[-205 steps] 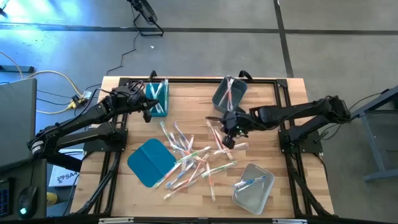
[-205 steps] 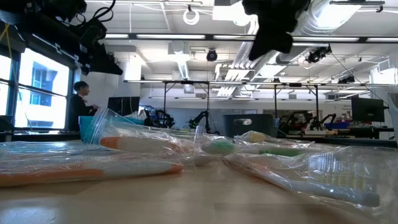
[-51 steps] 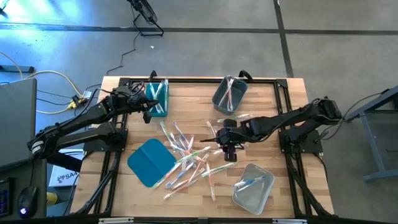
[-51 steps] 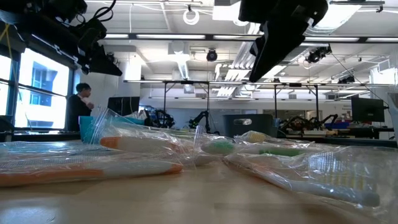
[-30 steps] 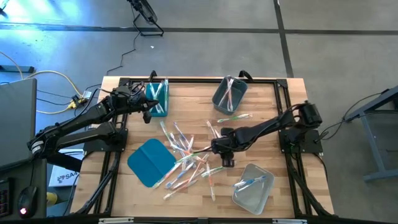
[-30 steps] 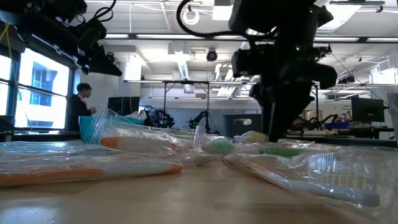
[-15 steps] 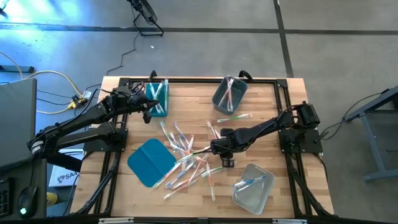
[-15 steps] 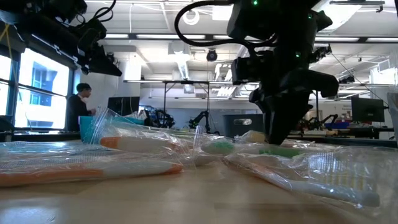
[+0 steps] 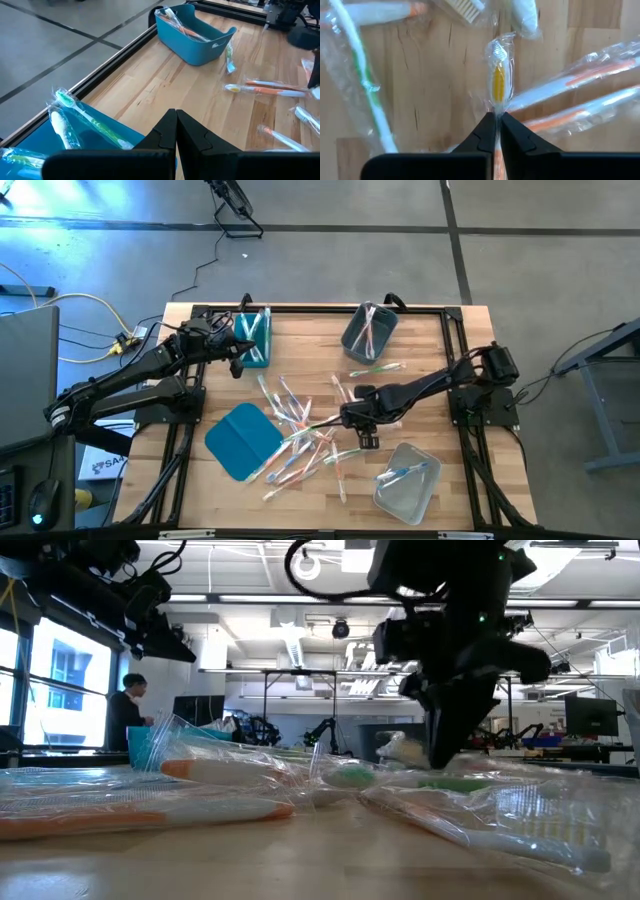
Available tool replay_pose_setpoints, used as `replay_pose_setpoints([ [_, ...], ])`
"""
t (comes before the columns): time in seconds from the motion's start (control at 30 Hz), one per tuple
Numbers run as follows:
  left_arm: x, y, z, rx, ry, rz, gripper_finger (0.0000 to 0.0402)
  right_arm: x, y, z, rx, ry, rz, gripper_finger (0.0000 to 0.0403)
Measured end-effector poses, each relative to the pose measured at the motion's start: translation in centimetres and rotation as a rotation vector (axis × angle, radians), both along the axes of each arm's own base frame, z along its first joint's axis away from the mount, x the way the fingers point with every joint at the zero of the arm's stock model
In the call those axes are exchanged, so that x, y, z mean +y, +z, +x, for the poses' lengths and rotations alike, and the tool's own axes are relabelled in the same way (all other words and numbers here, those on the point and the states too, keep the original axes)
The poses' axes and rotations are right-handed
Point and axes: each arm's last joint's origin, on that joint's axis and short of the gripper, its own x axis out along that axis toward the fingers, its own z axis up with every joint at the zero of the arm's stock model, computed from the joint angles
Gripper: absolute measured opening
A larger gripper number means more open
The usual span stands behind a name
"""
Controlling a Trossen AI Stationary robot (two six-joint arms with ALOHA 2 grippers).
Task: Pick & Place Toothbrushes
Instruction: Put the orange toothbrush into the dark gray bin
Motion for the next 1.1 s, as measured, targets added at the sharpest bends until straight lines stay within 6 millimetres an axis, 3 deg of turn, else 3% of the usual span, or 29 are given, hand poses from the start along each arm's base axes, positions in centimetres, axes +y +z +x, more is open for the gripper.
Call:
replay_pose_setpoints([
  [0.3,0.0,0.0,0.0,-0.002,0.000,0.001,0.0001,-1.1,5.2,-1.0,-0.192,-0.052,-0.038,0.0005],
  [0.73,0.0,0.0,0.0,0.000,0.000,0.000,0.0001,-2.7,13.7,-4.7,-0.567,-0.199,-0.160,0.0005],
  [0.87,0.0,0.0,0.0,0.000,0.000,0.000,0.0001,-3.1,15.3,-5.7,-0.640,-0.248,-0.198,0.0004],
  [1.1,0.0,0.0,0.0,-0.001,0.000,0.000,0.0001,-3.0,15.6,-6.1,-0.659,-0.290,-0.220,0.0004],
])
